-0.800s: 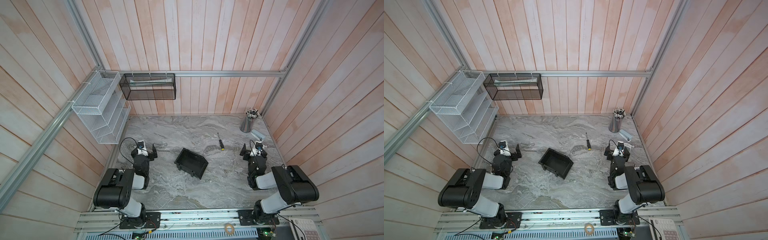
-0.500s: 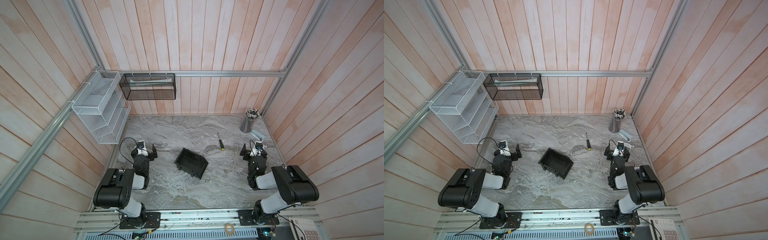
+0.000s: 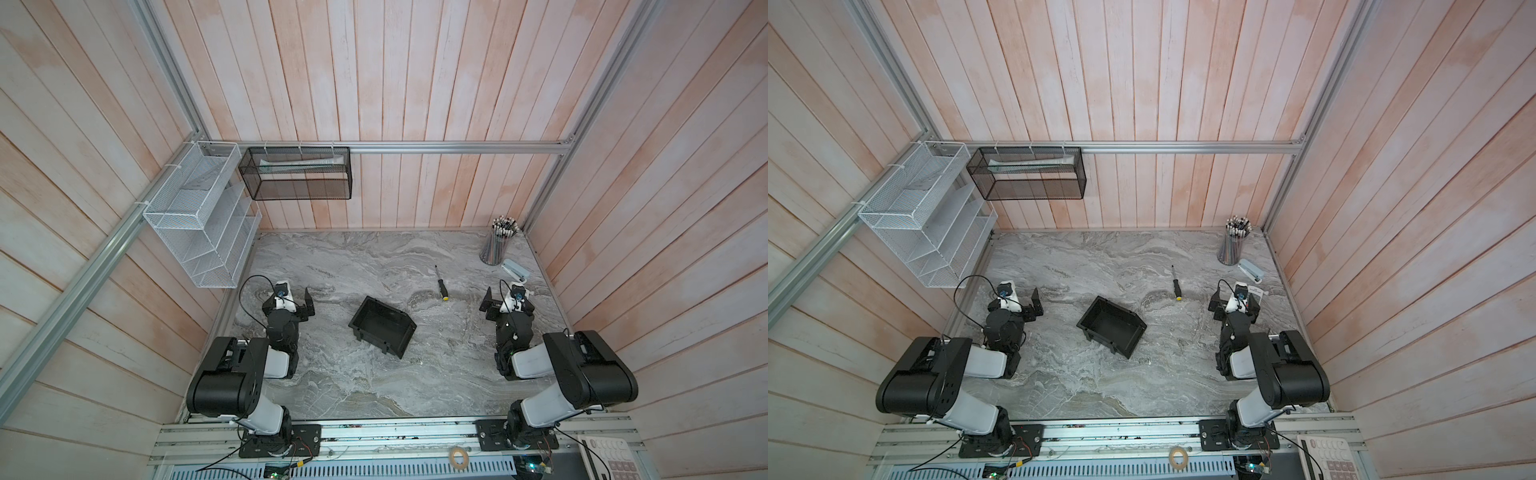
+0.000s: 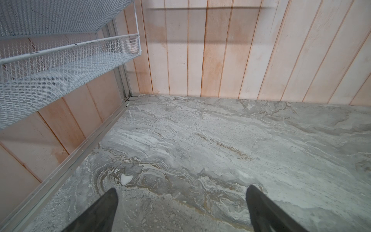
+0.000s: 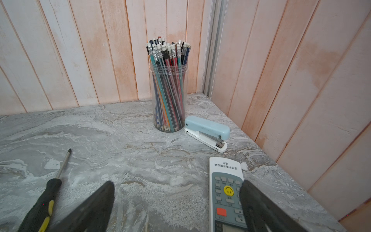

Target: Put the screwdriver in the bin

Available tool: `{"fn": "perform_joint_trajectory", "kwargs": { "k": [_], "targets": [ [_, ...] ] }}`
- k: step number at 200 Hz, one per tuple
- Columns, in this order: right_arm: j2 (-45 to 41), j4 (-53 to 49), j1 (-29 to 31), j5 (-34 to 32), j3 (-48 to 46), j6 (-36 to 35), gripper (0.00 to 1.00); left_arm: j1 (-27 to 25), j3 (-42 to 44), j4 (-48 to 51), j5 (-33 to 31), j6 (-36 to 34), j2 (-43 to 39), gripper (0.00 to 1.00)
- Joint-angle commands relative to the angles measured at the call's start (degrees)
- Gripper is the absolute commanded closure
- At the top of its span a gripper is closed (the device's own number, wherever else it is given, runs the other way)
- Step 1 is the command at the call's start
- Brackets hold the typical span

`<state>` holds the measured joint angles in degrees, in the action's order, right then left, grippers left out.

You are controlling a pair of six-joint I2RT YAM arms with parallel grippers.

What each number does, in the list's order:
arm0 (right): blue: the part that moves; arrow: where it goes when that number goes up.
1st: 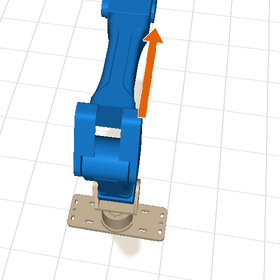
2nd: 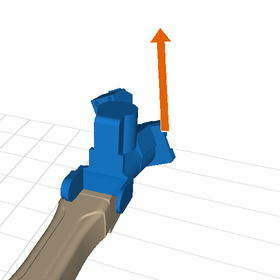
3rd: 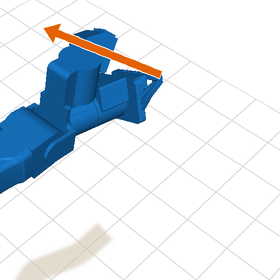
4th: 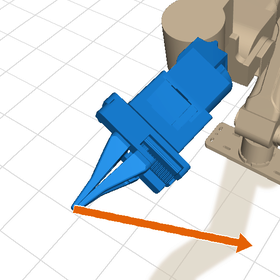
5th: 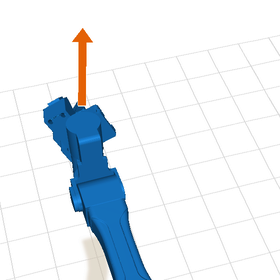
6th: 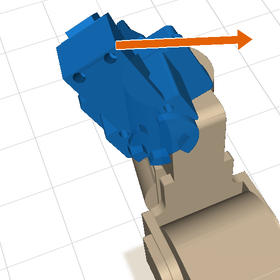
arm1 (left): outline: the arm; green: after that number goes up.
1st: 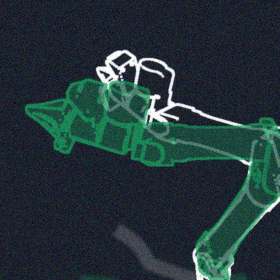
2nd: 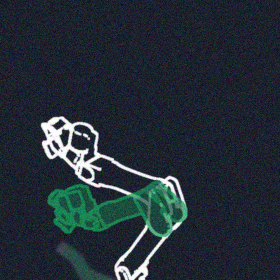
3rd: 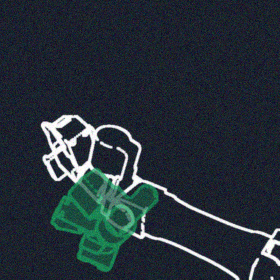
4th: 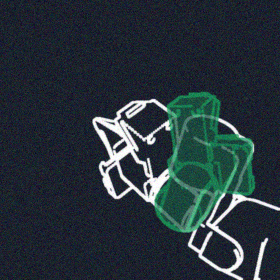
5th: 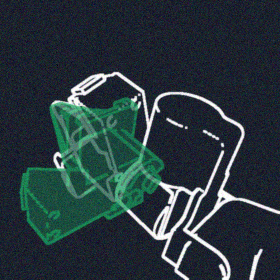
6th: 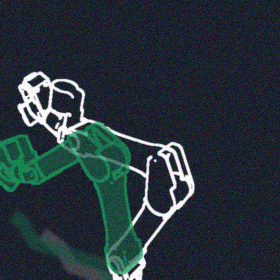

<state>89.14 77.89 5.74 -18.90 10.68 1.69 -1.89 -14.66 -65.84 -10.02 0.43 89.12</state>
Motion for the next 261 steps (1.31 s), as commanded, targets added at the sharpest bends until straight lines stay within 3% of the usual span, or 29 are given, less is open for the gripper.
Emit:
{"fn": "perform_joint_trajectory", "kwargs": {
  "k": [1, 72, 94, 107, 127, 152, 165, 189, 215, 239, 261],
  "targets": [
    [-0.4, -0.7, -0.3, 0.9, 0.8, -0.1, 0.01, 1.0, -1.4, 1.3, 2.4, 1.0, -0.7, 0.0],
    [-0.4, -0.6, -0.3, 0.8, 0.7, -0.1, 0.01, 1.0, -0.5, 0.4, 1.3, 1.3, -1.2, 0.0],
    [-3.9, -2.0, 0.5, -2.8, 0.2, -0.1, 0.01, 0.8, 3.1, -3.6, -1.4, 2.0, -5.2, 0.0],
    [-9.0, -9.2, 2.0, -9.3, 1.6, 1.1, 0.02, -1.3, 2.9, 1.5, -4.3, 0.3, -11.4, 0.0],
    [-14.5, -16.0, 2.4, -14.8, 2.4, 3.9, 0.02, -7.8, -1.4, 19.5, -12.3, -0.5, -24.4, 0.0],
    [-20.3, -25.5, 2.6, -20.6, 4.6, 12.5, 0.01, -11.1, -7.9, 37.4, -9.6, 9.0, -34.4, 0.0],
    [-23.4, -34.4, 2.4, -17.3, 8.3, 17.3, 0.01, -13.1, -10.2, 41.3, -7.4, 11.1, -35.9, 0.0],
    [-23.3, -46.9, 2.6, -5.2, 17.1, 16.6, 0.01, -20.6, -14.8, 45.9, -7.2, 10.6, -33.2, 0.0],
    [-20.7, -55.7, 3.3, 2.7, 23.8, 16.0, 0.01, -32.7, -20.7, 50.1, -12.9, 5.8, -26.8, 0.0],
    [-15.0, -59.3, 4.9, 8.0, 27.5, 14.8, 0.01, -41.8, -23.8, 51.5, -19.3, 1.3, -22.5, 0.0],
    [-5.6, -65.2, 5.9, 12.5, 34.3, 14.9, 0.07, -45.8, -25.5, 52.3, -19.7, -1.1, -19.5, 0.0]
  ]
}}
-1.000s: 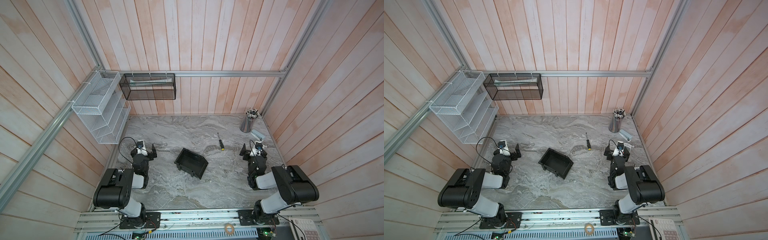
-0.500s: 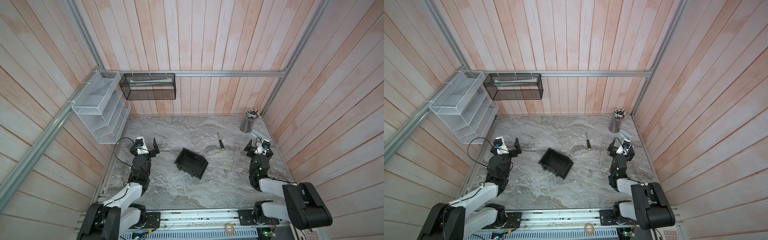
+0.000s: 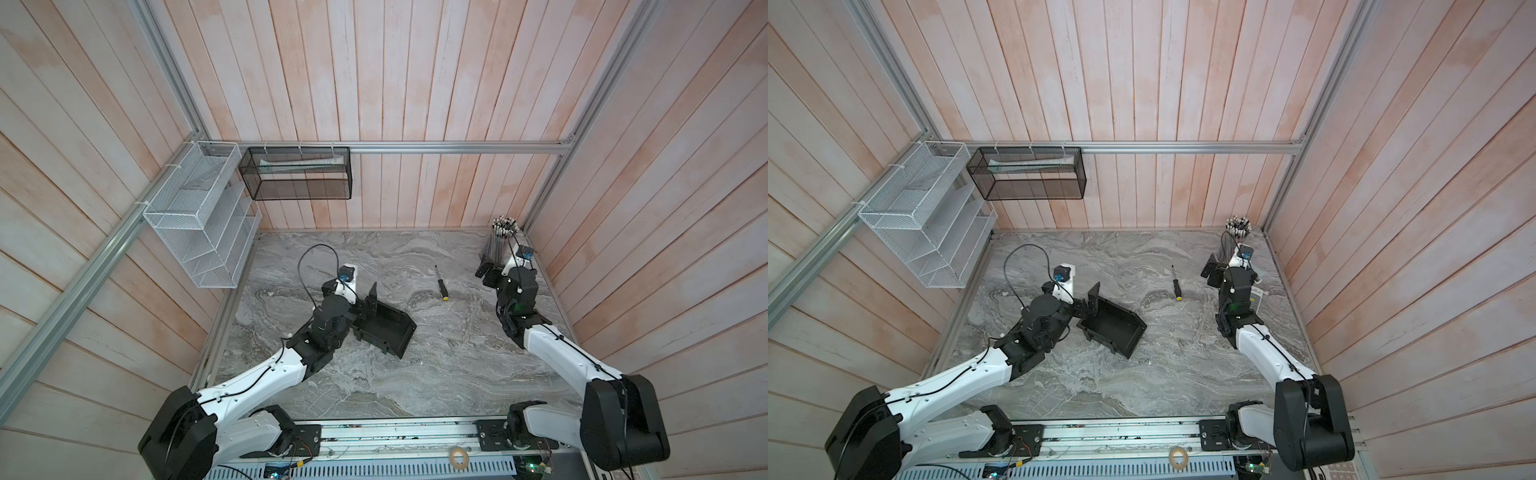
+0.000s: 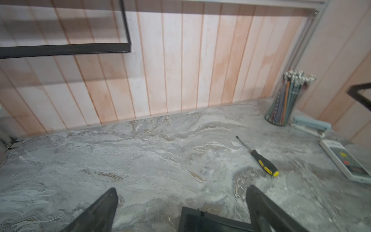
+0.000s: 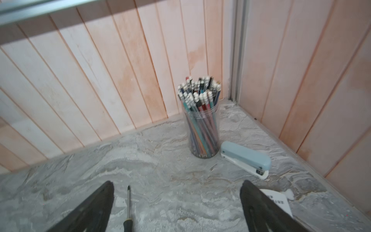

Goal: Put the screwdriver in the bin
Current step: 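Reach the right gripper to the screwdriver while the left gripper moves to the black bin, then close the right gripper on the screwdriver's black handle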

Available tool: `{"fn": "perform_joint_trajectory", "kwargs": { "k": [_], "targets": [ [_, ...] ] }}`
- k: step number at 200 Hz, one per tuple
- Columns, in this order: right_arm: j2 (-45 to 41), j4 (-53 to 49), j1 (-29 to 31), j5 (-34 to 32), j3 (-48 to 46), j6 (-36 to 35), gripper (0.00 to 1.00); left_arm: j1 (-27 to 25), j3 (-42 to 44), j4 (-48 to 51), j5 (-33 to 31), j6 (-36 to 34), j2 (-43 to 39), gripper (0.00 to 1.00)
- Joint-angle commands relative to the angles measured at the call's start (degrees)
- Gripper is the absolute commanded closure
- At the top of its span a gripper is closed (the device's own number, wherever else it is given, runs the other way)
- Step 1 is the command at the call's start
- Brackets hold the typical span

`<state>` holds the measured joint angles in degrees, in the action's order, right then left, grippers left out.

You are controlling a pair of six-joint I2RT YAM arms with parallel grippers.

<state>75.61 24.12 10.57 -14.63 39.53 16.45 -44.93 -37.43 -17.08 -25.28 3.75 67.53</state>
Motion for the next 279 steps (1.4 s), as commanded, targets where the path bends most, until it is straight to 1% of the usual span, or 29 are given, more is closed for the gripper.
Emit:
{"fn": "perform_joint_trajectory", "kwargs": {
  "k": [1, 7, 15, 28, 42, 49, 56, 72, 86, 99, 120, 129, 175, 218, 239, 279],
  "targets": [
    [8.4, -11.8, 1.2, 8.5, 6.0, 0.1, 0.07, -2.9, -2.9, 3.8, -4.4, -4.4, 2.2, 0.0],
    [11.0, -13.2, 1.5, 9.8, 8.3, 0.1, 0.11, -3.1, -3.8, 5.1, -4.6, -4.3, 2.9, 0.0],
    [14.4, -14.9, 2.0, 11.1, 10.5, 0.0, 0.13, -3.2, -4.5, 6.5, -5.3, -3.0, 3.6, 0.0],
    [19.2, -16.9, 3.0, 12.8, 14.5, -0.3, 0.16, -3.1, -4.7, 6.8, -8.6, 0.3, 4.2, 0.0],
    [23.1, -18.4, 3.8, 14.0, 17.7, -0.2, 0.18, -3.2, -5.2, 10.8, -11.4, 8.1, 3.5, 0.0],
    [24.8, -19.0, 4.3, 14.2, 19.1, -0.4, 0.18, -3.2, -5.2, 12.4, -11.6, 10.7, 2.6, 0.0],
    [26.2, -19.7, 4.8, 14.2, 20.3, -0.5, 0.18, -3.2, -5.1, 13.1, -9.5, 11.5, 1.5, 0.0],
    [29.3, -21.4, 5.6, 14.5, 22.6, -0.6, 0.19, -3.2, -4.4, 13.3, -0.9, 10.6, -0.9, 0.0],
    [31.1, -22.4, 6.0, 14.7, 23.7, -0.3, 0.22, -3.2, -4.6, 14.2, 4.5, 11.7, -1.7, 0.0],
    [32.1, -22.8, 6.2, 15.0, 24.0, -0.1, 0.23, -3.2, -5.6, 16.4, 7.0, 13.0, -1.2, 0.0],
    [33.2, -23.3, 6.9, 14.7, 23.9, 0.2, 0.25, -3.2, -6.3, 18.9, 8.5, 15.0, -0.1, 0.0],
    [33.7, -23.4, 7.0, 14.3, 23.8, 0.3, 0.26, -3.2, -5.8, 18.8, 9.0, 15.8, -0.3, 0.0],
    [35.3, -24.2, 7.5, 14.7, 23.8, 0.0, 0.34, -3.2, -3.1, 16.4, 12.1, 19.3, -1.2, 0.0],
    [36.4, -24.7, 7.9, 13.5, 24.1, -0.6, 0.41, -3.2, -2.8, 16.4, 13.5, 21.6, -0.8, 0.0],
    [37.1, -25.0, 7.9, 13.1, 24.4, -1.0, 0.48, -3.2, -2.9, 16.5, 13.5, 22.2, -0.7, 0.0],
    [37.0, -25.5, 8.2, 11.6, 24.2, -1.6, 0.57, -3.2, -3.1, 17.2, 12.4, 23.8, -0.1, 0.0]
  ]
}}
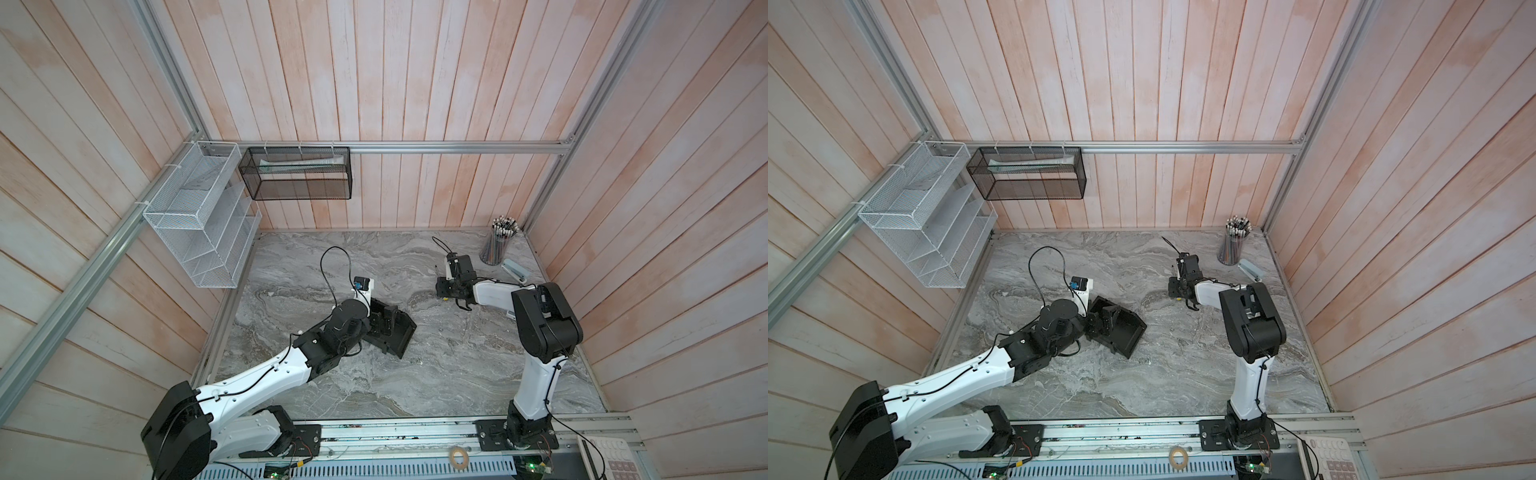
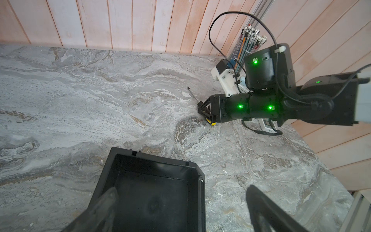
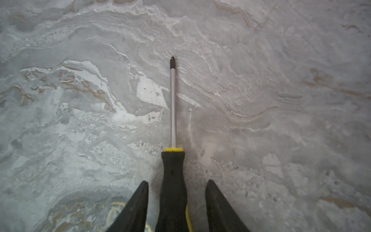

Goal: Put the screwdriver in the bin
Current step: 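Close the right gripper on the screwdriver's black handle, then lift the screwdriver with the right gripper while the left gripper drags the bin closer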

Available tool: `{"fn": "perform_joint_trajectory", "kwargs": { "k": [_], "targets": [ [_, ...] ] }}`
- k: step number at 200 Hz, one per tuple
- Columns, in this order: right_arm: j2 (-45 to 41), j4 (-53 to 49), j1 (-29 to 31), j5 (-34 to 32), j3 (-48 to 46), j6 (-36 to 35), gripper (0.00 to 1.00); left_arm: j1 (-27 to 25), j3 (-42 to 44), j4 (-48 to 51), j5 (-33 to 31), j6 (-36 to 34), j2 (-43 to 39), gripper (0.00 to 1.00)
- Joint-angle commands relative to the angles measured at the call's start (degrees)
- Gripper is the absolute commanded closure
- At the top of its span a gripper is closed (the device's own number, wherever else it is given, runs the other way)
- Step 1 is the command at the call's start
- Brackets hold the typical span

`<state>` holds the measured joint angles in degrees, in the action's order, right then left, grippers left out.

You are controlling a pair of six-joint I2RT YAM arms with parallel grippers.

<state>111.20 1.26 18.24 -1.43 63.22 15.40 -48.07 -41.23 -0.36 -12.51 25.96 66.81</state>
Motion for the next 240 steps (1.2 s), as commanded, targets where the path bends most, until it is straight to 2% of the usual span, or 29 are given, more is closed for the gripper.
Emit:
{"fn": "perform_joint_trajectory", "kwargs": {
  "k": [1, 43, 58, 71, 89, 149, 179, 240],
  "targets": [
    [1.4, -2.6, 0.6, -1.7, 0.5, -0.5, 0.57, -0.1, 0.7, 0.4, -0.4, 1.7, 0.6, 0.0],
    [-0.4, -2.8, 2.0, -3.9, -1.6, -1.0, 0.62, -0.1, 0.1, 0.7, 0.7, 2.5, 1.1, 0.0],
    [-0.8, -2.7, 2.1, -4.3, -2.3, -1.1, 0.73, -0.1, -0.2, 0.9, 0.9, 2.5, 1.4, 0.0],
    [-1.0, -2.5, 2.2, -4.5, -2.7, -1.2, 0.78, -0.1, -0.3, 0.9, 1.2, 2.8, 1.4, 0.0],
    [-1.5, -2.2, 2.3, -4.6, -3.5, -0.9, 0.78, -0.1, -0.3, 0.9, 1.4, 3.0, 1.4, 0.0],
    [-7.7, 0.7, 3.3, -5.0, -11.7, 0.3, 0.94, -0.2, 0.0, 2.1, 1.7, 4.0, 1.7, 0.0],
    [-11.7, 1.4, 3.9, -5.5, -15.4, 0.5, 0.98, -0.2, -0.1, 2.1, 1.8, 4.1, 1.9, 0.0],
    [-18.5, 0.2, 4.8, -6.4, -18.8, 0.7, 0.98, -0.2, -0.3, 2.5, 1.5, 3.9, 1.8, 0.0]
  ]
}}
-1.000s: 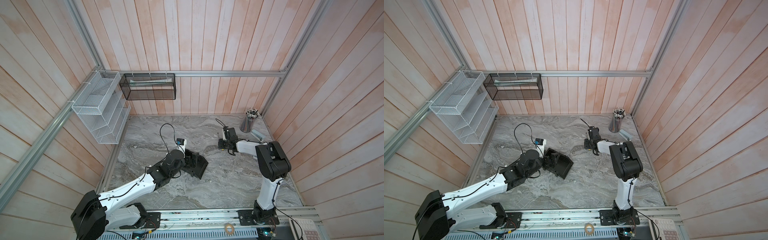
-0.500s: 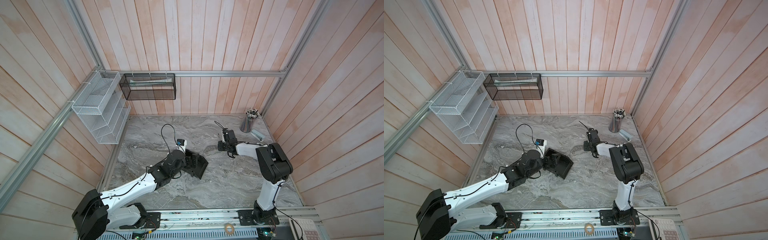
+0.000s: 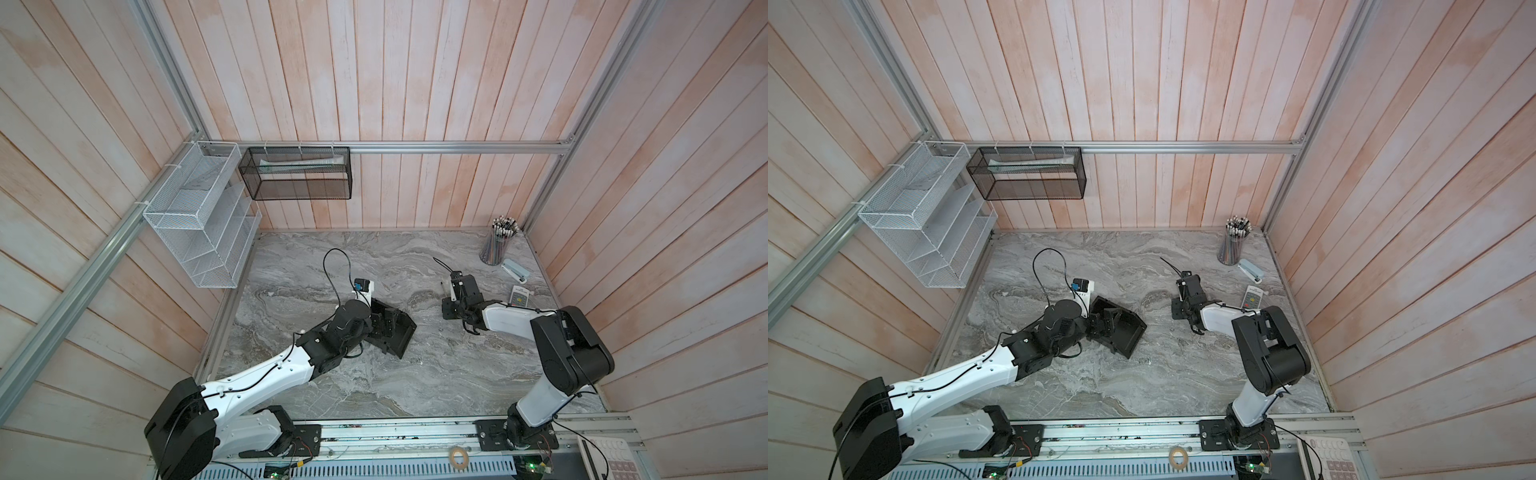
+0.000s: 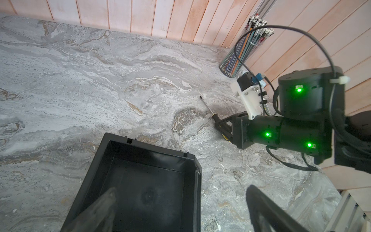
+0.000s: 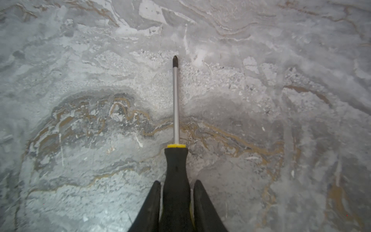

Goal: Put the screwdriver in the bin
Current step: 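Lift the screwdriver with the right gripper while the left gripper drags the bin closer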

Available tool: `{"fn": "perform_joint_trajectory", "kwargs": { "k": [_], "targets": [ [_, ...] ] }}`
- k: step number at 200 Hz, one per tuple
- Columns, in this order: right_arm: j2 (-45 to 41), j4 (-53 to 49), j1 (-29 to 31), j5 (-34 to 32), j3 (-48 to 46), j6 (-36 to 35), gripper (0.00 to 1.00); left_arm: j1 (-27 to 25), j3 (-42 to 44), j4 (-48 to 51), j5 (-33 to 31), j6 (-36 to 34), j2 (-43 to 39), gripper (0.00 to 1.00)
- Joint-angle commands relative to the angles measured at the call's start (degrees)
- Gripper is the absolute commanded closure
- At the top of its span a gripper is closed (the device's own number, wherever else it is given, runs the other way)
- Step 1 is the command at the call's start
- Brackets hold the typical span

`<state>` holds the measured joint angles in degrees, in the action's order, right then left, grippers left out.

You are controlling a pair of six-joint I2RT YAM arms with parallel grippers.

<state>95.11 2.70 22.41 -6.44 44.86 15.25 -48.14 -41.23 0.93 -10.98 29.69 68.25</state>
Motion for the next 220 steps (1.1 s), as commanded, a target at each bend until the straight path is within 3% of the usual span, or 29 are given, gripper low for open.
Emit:
{"fn": "perform_joint_trajectory", "kwargs": {
  "k": [1, 58, 89, 117, 146, 190, 220],
  "targets": [
    [-2.4, -1.2, 0.7, -1.4, -0.5, 0.8, 0.98, -0.2, -0.4, 1.2, 0.0, 0.2, 0.4, 0.0],
    [-6.3, -2.3, 2.1, -1.7, -2.4, 0.0, 0.98, -0.2, -0.9, 3.0, -1.7, -0.3, -0.6, 0.0],
    [-10.7, -3.1, 6.8, -1.4, -1.8, -1.5, 0.98, -0.2, -0.8, 5.8, -2.5, 0.6, -1.9, 0.0],
    [-13.5, -3.4, 10.0, -1.8, -0.7, -2.2, 0.98, -0.2, 1.0, 11.3, -6.1, 5.3, -5.0, 0.0],
    [-13.7, -3.7, 12.2, -2.8, 0.6, -2.1, 0.98, -0.1, 5.4, 16.7, -11.6, 14.4, -9.5, 0.0],
    [-13.0, -2.9, 16.6, -4.3, 2.0, -2.1, 0.98, -0.2, 13.3, 7.6, -2.2, 25.5, -7.8, 0.0],
    [-14.2, -3.2, 16.8, -3.8, 2.0, -1.4, 0.98, -1.0, 15.0, 0.7, 0.0, 28.3, -3.5, 0.0]
  ]
}}
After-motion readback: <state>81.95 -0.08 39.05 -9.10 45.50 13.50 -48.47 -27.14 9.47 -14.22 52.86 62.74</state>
